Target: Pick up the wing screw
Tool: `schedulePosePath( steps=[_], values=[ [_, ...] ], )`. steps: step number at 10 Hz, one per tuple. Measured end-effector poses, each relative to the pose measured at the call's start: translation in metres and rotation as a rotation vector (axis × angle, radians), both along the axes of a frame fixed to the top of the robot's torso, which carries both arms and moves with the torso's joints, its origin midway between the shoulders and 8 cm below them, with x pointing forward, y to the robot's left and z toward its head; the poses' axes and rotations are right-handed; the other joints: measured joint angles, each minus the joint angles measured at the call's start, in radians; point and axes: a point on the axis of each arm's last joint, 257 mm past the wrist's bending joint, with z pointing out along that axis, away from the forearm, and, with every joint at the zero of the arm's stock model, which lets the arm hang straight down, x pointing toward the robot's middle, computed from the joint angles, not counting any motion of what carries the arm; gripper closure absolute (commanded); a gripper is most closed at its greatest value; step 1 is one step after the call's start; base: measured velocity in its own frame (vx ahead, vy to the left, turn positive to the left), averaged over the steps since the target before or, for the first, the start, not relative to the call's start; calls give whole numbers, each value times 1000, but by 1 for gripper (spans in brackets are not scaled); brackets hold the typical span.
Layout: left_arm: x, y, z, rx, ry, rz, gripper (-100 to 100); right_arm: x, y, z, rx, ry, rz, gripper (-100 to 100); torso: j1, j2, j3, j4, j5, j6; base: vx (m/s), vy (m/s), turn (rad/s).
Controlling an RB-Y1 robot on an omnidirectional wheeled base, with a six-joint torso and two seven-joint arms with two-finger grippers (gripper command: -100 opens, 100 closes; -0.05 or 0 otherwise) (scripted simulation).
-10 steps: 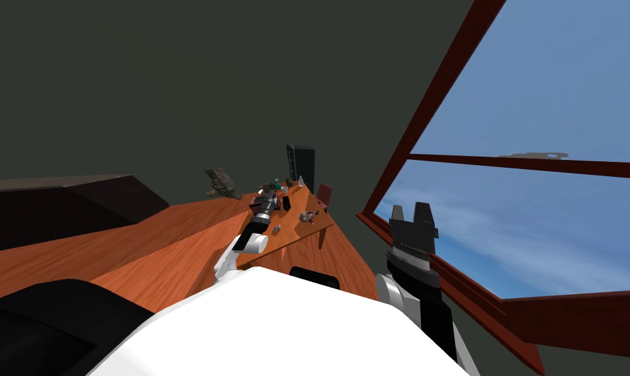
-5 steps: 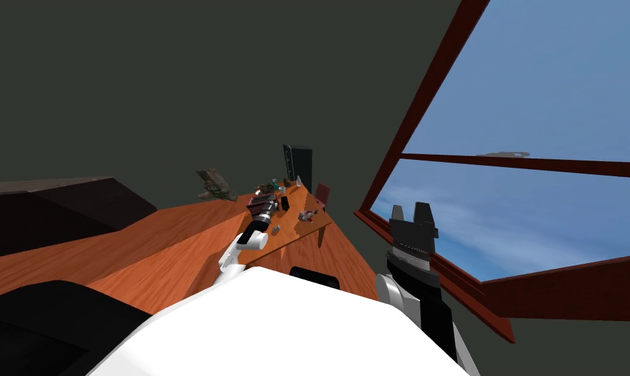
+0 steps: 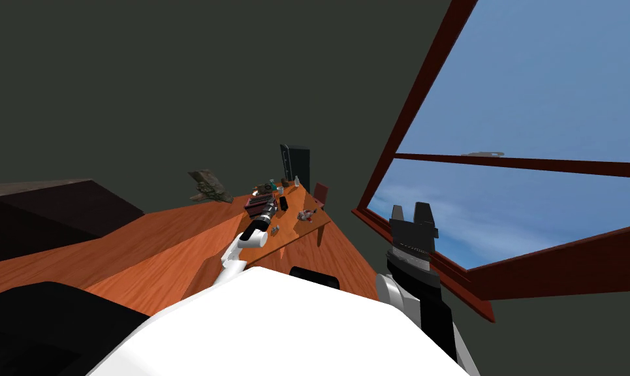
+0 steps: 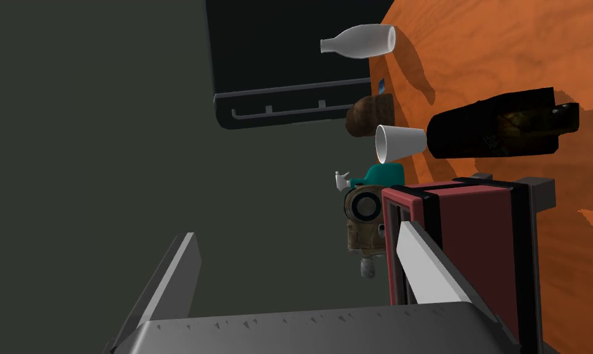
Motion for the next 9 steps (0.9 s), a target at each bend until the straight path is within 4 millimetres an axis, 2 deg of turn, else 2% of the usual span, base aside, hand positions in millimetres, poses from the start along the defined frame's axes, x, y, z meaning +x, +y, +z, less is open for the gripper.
schedulePosePath(
  steps=[3,7,9],
  values=[
    [4,13,-40,-70,95,28,-100,0,0,0,0,0,0,0,0,0,0,0,0,0,-24,14,-63],
    [4,31,-77,-159,205,65,-100,0,0,0,0,0,0,0,0,0,0,0,0,0,-20,18,-64],
    [3,39,-104,-210,264,85,-100,0,0,0,0,0,0,0,0,0,0,0,0,0,-22,16,-67]
  ],
)
